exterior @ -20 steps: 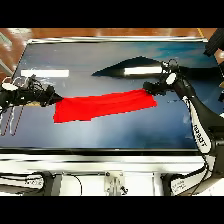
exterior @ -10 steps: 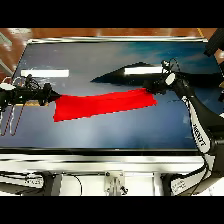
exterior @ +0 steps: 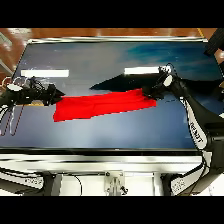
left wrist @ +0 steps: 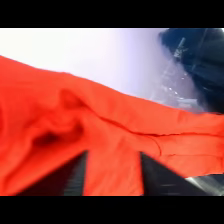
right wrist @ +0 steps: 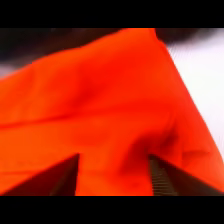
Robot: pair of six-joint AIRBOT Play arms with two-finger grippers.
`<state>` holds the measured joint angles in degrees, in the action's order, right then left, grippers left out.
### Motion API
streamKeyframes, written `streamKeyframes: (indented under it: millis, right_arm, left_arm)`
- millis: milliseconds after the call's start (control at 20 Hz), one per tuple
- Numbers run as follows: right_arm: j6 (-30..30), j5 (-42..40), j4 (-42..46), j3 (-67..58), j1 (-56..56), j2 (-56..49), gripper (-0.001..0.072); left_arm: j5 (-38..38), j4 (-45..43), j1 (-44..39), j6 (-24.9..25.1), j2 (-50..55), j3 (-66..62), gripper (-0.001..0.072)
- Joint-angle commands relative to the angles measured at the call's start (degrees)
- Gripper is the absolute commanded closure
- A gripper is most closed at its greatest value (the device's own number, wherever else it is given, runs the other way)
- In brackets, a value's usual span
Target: Fold the shirts.
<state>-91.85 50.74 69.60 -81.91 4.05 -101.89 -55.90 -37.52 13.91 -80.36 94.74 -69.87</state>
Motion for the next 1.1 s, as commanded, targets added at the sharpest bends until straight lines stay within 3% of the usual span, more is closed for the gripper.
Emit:
streamKeyframes:
  millis: [0,200,300,400,950,1000,1050]
  right_arm:
    - [2.9,3.8,0.3,-1.2,-0.7,0.5,0.0143]
    - [2.3,4.9,0.6,-2.1,-4.7,3.1,0.0141]
    - [1.6,7.0,-2.5,-2.1,-7.1,2.1,0.0085]
    - [2.1,9.4,-7.5,-2.1,-8.5,0.0,0.0082]
    - [0.3,7.8,-14.1,-2.1,-6.2,-6.9,0.0084]
    - [-0.3,7.5,-14.1,-2.1,-5.7,-7.3,0.0116]
    - [-0.9,7.1,-14.1,-2.1,-5.4,-7.6,0.0217]
  left_arm:
    - [-1.8,0.1,-0.1,-0.3,0.2,-0.4,0.0237]
    - [-9.8,0.1,0.8,0.0,0.1,-3.0,0.0239]
    - [-12.3,0.1,0.7,0.2,-0.1,-4.3,0.0240]
    - [-13.9,0.1,0.7,0.2,-0.2,-5.5,0.0240]
    - [-14.3,0.3,0.7,0.2,-1.8,-5.8,0.0241]
    - [-14.3,0.3,0.7,0.2,-1.9,-5.8,0.0241]
    - [-14.3,0.3,0.7,0.2,-2.0,-5.8,0.0241]
